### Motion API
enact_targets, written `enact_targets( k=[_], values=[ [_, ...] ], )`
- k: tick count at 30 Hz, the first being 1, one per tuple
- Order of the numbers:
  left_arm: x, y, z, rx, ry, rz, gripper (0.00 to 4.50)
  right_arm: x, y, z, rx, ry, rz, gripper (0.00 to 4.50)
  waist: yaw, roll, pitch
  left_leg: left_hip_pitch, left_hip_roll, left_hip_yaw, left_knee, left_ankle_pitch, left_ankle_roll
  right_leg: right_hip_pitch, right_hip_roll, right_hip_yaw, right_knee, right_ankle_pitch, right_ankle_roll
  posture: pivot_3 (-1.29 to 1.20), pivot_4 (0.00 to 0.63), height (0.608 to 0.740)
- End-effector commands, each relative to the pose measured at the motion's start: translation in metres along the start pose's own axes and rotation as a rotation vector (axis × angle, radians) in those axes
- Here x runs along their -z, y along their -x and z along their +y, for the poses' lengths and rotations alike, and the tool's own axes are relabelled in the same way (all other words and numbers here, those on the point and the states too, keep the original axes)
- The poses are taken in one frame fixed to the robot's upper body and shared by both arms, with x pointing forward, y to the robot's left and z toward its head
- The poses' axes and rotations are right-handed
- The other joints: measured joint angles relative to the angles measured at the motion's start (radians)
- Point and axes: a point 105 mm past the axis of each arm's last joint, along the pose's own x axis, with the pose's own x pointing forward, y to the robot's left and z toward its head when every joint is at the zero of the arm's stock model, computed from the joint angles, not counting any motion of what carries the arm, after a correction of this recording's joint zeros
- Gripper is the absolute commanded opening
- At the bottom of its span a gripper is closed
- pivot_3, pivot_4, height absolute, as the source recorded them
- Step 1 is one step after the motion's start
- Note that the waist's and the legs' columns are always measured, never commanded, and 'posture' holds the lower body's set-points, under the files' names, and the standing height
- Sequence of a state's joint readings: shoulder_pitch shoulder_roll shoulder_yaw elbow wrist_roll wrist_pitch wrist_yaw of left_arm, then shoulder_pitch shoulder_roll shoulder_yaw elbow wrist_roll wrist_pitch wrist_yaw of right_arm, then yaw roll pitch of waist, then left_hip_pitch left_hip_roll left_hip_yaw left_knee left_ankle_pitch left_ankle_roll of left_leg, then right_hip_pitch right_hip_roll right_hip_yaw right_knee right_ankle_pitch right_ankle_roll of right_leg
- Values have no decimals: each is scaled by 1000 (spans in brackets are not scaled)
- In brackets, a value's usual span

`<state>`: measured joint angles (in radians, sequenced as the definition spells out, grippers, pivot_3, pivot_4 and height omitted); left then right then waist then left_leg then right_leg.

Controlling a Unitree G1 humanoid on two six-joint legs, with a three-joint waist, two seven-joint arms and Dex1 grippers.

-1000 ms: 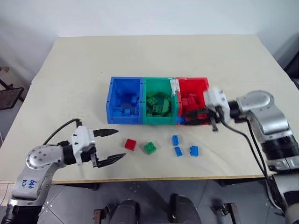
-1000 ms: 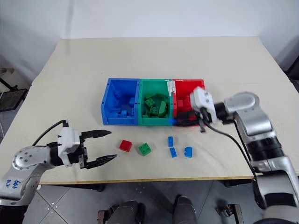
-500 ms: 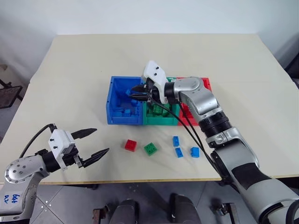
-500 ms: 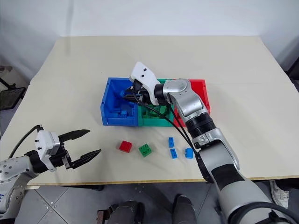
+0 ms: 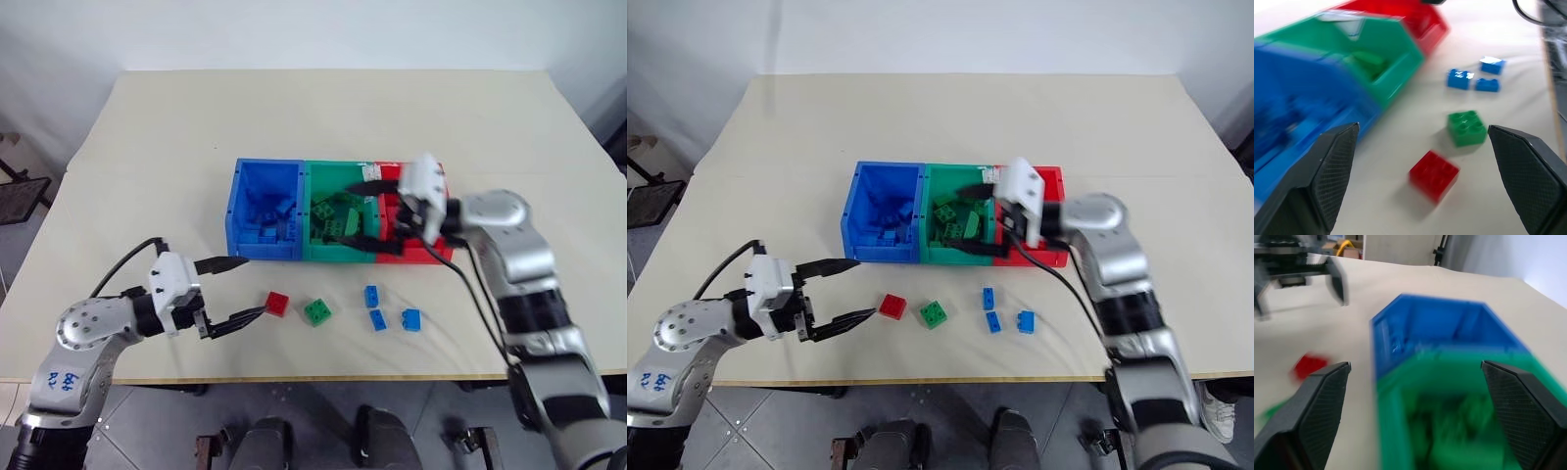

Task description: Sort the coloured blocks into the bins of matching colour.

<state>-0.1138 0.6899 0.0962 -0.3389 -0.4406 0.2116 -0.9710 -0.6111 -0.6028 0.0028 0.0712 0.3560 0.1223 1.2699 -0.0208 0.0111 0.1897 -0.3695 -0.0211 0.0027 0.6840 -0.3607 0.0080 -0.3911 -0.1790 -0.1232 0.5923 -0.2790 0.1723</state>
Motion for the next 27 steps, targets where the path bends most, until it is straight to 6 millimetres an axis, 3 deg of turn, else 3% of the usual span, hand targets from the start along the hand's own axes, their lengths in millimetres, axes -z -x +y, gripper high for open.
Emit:
enact_targets(
  k=[1,7,11,13,17,19,23,27],
  values=[
    [-2,-15,-7,97,-53,-9,4500,11,57,12,108,104,129,4464,5,0,0,0,0,2,0,0,0,0,0,0,-1,0,0,0,150,740],
    [0,-36,-9,175,-52,-44,4500,31,132,45,342,40,250,4464,20,0,0,3,1,11,1,1,2,0,-1,3,-2,0,0,0,150,740],
    [-1,-45,-15,246,-67,-60,4500,46,163,82,338,-8,365,4464,29,0,0,3,1,12,2,1,3,0,-1,4,-1,0,-1,0,150,740],
    [-2,-47,-16,275,-74,-68,4500,48,171,89,339,-45,392,4464,35,0,0,3,1,12,2,1,3,0,-1,4,-2,0,-1,0,150,740],
    [-6,-48,-16,312,-97,-79,4500,56,171,95,236,-75,475,4464,36,0,-1,4,1,15,4,2,3,1,-1,7,-2,0,-1,0,150,740],
    [-8,-47,-16,309,-100,-80,4500,57,161,97,157,-140,514,4464,38,0,-1,4,1,14,4,2,3,1,-1,7,-2,1,-1,0,150,740],
    [-8,-42,-11,266,-107,-74,4500,50,132,79,137,-130,490,4464,42,0,0,3,1,13,5,1,3,1,-1,6,-2,1,-1,0,150,740],
    [0,-23,-19,254,-37,-25,4500,70,96,75,-10,-197,551,4464,36,0,0,2,2,12,7,1,3,0,-1,6,-1,1,-1,0,150,740]
  ],
)
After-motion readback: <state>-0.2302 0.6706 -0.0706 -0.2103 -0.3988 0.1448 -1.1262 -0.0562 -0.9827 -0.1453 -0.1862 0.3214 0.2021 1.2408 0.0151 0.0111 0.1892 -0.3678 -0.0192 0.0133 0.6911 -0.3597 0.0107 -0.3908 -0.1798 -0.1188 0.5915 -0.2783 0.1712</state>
